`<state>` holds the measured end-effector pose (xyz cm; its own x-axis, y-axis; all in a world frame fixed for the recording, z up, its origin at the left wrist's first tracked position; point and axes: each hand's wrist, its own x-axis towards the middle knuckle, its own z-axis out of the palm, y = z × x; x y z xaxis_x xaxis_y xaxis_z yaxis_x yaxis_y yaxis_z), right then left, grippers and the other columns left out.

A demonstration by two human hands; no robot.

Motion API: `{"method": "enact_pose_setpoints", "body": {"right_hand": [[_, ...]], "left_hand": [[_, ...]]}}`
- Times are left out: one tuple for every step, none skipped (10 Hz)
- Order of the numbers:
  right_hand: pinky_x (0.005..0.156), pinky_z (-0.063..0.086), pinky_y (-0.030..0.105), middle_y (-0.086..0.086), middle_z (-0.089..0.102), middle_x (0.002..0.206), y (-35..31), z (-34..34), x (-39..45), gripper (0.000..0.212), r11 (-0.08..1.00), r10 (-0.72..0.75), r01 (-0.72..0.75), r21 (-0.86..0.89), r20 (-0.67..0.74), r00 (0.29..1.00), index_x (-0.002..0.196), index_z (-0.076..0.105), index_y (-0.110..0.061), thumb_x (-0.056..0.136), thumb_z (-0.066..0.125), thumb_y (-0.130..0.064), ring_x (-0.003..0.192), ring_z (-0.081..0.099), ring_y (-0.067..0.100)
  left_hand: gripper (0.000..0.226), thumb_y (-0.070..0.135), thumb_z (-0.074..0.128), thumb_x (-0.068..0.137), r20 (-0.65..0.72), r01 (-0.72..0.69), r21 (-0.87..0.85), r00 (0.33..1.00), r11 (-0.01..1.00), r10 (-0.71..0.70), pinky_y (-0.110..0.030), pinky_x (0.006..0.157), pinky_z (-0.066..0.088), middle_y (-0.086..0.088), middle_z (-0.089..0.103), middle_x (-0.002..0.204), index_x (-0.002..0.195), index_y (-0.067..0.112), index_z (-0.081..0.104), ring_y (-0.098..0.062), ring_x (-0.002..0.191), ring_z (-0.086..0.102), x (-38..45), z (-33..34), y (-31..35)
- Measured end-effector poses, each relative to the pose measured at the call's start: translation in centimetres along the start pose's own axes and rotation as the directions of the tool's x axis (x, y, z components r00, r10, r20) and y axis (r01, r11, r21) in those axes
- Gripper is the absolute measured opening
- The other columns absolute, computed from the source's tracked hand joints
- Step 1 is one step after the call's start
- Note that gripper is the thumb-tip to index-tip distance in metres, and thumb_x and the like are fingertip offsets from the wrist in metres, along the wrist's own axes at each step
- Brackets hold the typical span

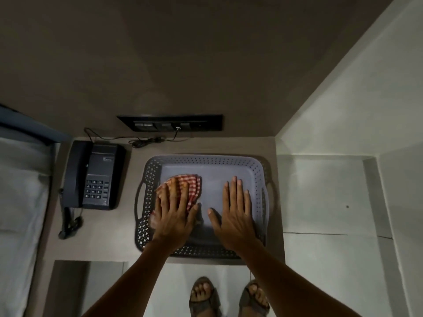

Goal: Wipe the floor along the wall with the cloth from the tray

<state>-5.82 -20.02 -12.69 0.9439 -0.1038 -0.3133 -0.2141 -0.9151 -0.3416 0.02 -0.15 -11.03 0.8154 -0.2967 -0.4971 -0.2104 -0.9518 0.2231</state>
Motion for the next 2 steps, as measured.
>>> {"method": "enact_pose_setpoints", "body": {"right_hand": [[0.139,0.007,0.051,0.013,0.001,0.185,-0.9,-2.9,0.2,0.094,0.991,0.037,-0.041,0.126,0.033,0.999,0.176,0.006,-0.012,0.107,0.008,-0.075,0.173,0.005,0.032],[0.14,-0.001,0.045,-0.002,-0.015,0.183,-2.8,-7.1,-0.9,0.087,0.909,0.151,-0.16,0.386,0.054,0.987,0.175,-0.009,-0.024,0.108,0.016,-0.073,0.168,-0.012,0.014]], "left_hand": [[0.08,0.073,0.005,0.103,-0.054,0.039,-0.027,0.998,0.999,-0.041,-0.066,0.131,0.003,-0.008,-0.008,0.18,0.17,0.03,0.002,-0.036,0.166,-0.009,-0.3,-2.2,0.9],[0.084,0.075,-0.002,0.099,-0.147,-0.073,-0.145,0.988,0.987,0.051,-0.061,0.133,-0.005,-0.005,-0.016,0.178,0.168,0.028,-0.006,-0.028,0.165,-0.016,-1.5,-4.5,2.6]]}}
